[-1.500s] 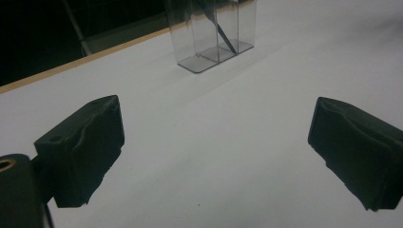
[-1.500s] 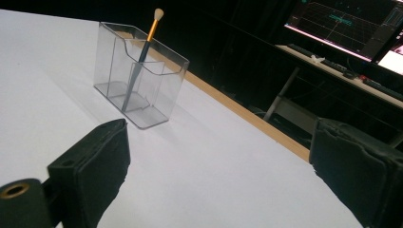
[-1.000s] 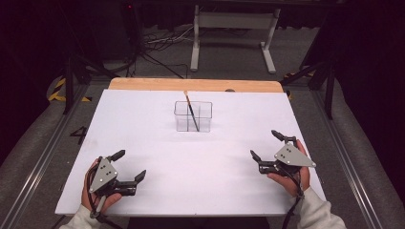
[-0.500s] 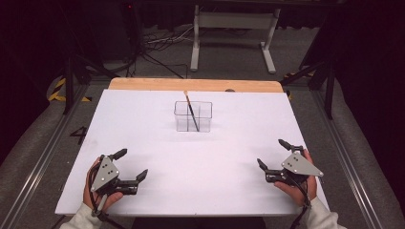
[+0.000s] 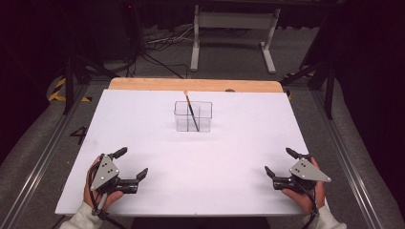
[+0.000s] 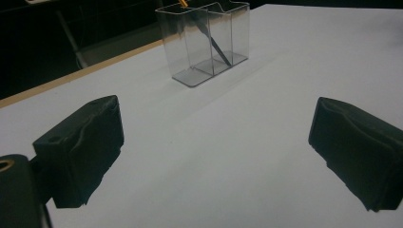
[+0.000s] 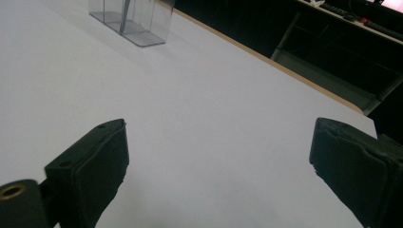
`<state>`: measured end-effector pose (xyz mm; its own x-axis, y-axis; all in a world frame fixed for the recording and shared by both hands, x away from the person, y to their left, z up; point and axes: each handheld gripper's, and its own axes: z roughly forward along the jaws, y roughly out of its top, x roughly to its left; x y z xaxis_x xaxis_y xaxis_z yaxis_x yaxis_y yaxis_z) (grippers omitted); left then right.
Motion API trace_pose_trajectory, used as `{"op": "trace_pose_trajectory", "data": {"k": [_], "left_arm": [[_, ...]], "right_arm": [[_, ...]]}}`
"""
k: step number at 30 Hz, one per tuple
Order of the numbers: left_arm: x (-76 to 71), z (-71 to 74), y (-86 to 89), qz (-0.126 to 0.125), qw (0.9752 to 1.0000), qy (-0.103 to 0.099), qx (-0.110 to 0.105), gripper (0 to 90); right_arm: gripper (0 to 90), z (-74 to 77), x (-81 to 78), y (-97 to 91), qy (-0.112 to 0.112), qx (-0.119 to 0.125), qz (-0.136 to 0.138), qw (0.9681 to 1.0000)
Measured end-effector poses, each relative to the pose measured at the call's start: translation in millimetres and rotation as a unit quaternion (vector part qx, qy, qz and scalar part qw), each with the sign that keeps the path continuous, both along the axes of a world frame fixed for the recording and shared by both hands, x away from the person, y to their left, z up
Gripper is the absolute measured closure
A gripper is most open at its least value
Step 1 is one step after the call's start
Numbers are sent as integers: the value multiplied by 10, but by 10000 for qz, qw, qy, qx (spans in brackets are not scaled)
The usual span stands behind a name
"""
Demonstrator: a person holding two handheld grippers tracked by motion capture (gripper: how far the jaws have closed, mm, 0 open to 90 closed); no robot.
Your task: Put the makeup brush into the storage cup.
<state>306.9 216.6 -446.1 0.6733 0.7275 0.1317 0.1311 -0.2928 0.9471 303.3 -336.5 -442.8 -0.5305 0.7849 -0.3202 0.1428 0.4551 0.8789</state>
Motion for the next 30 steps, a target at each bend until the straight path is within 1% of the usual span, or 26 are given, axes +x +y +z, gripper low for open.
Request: {"op": "trace_pose_trajectory", "data": {"k": [3, 4, 7, 11, 14, 15, 17, 18, 19, 20, 22, 24, 27, 30], "left_arm": [[17, -1, -28, -43, 10000, 17, 8, 51], [21, 0, -34, -51, 10000, 10, 33, 51], [20, -1, -43, -51, 10000, 12, 46, 51], [16, 3, -36, -15, 10000, 7, 56, 51], [22, 4, -49, -16, 10000, -11, 32, 51], [23, 6, -50, -37, 10000, -2, 86, 51], [24, 3, -47, -53, 9999, -13, 102, 50], [19, 1, -46, -42, 10000, 11, 52, 50], [15, 2, -41, -38, 10000, -25, 50, 50], [4, 3, -39, -40, 10000, -14, 42, 51], [-8, 9, -31, -35, 10000, -40, 85, 51], [-18, 12, -32, -39, 9999, -70, 66, 51], [-24, 13, -32, -27, 10000, -71, 48, 51], [-12, 12, -33, -30, 10000, -47, 47, 50]], "right_arm": [[56, -12, -13, -2, 37, -32, 41, 10000], [53, -19, -22, 2, 93, -28, 119, 9999], [47, -21, -27, 8, 92, -74, 138, 9998], [39, -19, -25, 17, 82, -30, 180, 9998], [41, -24, -21, 29, 81, -55, 187, 9998], [43, -23, -21, 33, 83, -60, 187, 9998], [44, -20, -20, 39, 70, -62, 185, 9998], [44, -15, -23, 50, 63, -55, 186, 9998], [44, -9, -27, 59, 44, -67, 201, 9998], [44, -5, -33, 69, 35, -78, 217, 9997], [45, -3, -37, 77, 36, -90, 228, 9997], [46, 3, -43, 86, 15, -88, 220, 9997], [47, 7, -41, 90, -5, -93, 224, 9997], [47, 0, -38, 86, 27, -98, 225, 9997]]}}
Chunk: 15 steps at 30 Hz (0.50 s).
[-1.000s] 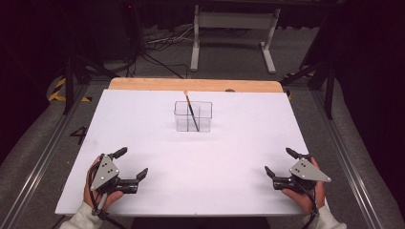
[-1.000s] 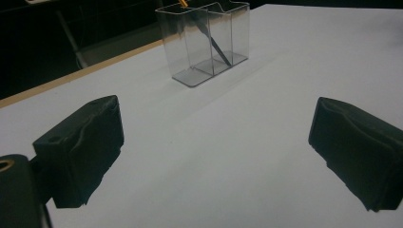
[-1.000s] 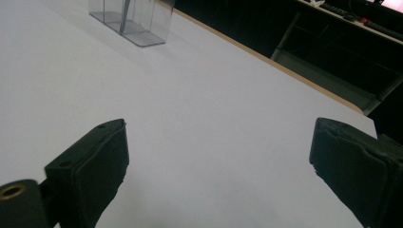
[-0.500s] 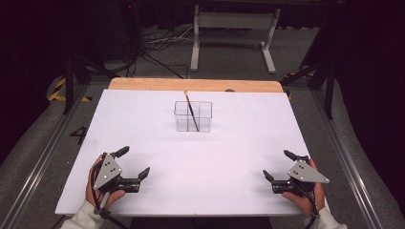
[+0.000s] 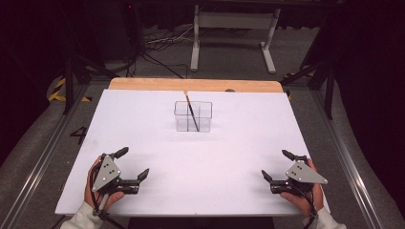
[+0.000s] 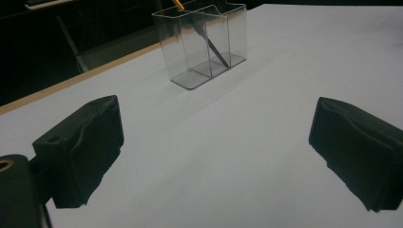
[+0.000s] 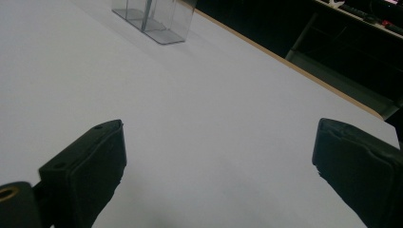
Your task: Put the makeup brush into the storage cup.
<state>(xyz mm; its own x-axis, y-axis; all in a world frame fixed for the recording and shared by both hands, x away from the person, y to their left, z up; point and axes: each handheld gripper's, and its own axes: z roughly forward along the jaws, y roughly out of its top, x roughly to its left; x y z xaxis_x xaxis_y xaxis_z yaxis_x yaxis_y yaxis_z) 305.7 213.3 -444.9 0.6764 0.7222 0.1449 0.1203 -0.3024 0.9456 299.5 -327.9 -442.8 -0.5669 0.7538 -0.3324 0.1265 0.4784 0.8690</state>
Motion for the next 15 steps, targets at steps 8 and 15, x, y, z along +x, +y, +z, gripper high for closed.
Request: {"op": "trace_pose_trajectory", "data": {"k": [8, 15], "left_arm": [[18, -9, -21, -29, 10000, 11, 33, 51], [34, -10, -14, -8, 10000, 24, 66, 51]], "right_arm": [[55, 2, -7, -43, -1, 51, -53, 10000], [75, 4, -8, -27, 13, 20, 50, 10000]]}}
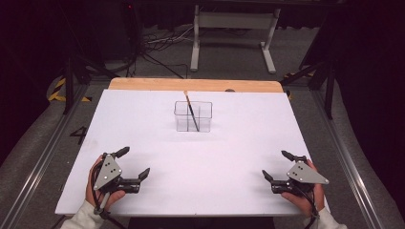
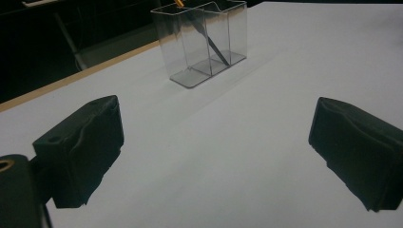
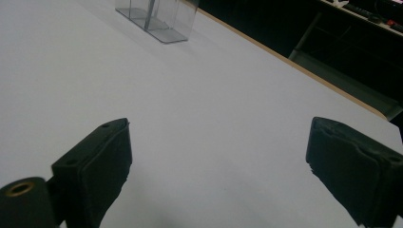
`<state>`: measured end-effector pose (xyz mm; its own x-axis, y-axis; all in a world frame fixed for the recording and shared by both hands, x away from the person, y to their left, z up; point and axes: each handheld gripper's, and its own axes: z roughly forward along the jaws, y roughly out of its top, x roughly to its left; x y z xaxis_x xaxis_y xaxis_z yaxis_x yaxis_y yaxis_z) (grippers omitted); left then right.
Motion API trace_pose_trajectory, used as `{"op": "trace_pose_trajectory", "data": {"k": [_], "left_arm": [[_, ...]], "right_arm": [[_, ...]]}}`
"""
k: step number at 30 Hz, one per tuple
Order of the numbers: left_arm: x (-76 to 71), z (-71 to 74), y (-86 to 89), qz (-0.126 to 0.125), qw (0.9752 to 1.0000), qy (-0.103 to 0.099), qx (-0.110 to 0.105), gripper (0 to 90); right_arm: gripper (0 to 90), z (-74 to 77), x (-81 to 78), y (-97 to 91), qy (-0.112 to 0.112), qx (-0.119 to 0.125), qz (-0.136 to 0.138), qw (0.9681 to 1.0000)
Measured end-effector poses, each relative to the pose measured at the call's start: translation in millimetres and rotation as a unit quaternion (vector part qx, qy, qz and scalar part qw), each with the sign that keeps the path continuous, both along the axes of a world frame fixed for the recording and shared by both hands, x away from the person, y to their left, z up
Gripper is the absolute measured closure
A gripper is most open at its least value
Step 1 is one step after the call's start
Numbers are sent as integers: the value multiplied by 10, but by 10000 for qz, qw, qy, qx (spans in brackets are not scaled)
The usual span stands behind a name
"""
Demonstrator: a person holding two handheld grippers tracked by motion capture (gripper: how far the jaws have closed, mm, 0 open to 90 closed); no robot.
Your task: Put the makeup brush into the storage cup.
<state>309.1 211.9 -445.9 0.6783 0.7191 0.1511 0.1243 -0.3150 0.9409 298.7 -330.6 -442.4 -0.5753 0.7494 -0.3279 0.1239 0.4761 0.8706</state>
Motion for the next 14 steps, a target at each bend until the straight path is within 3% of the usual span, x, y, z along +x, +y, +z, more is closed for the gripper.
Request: {"op": "trace_pose_trajectory", "data": {"k": [14], "left_arm": [[40, -9, -9, 26, 10000, 47, 40, 52]], "right_arm": [[41, 3, 13, -68, -17, 189, -63, 9998]]}}
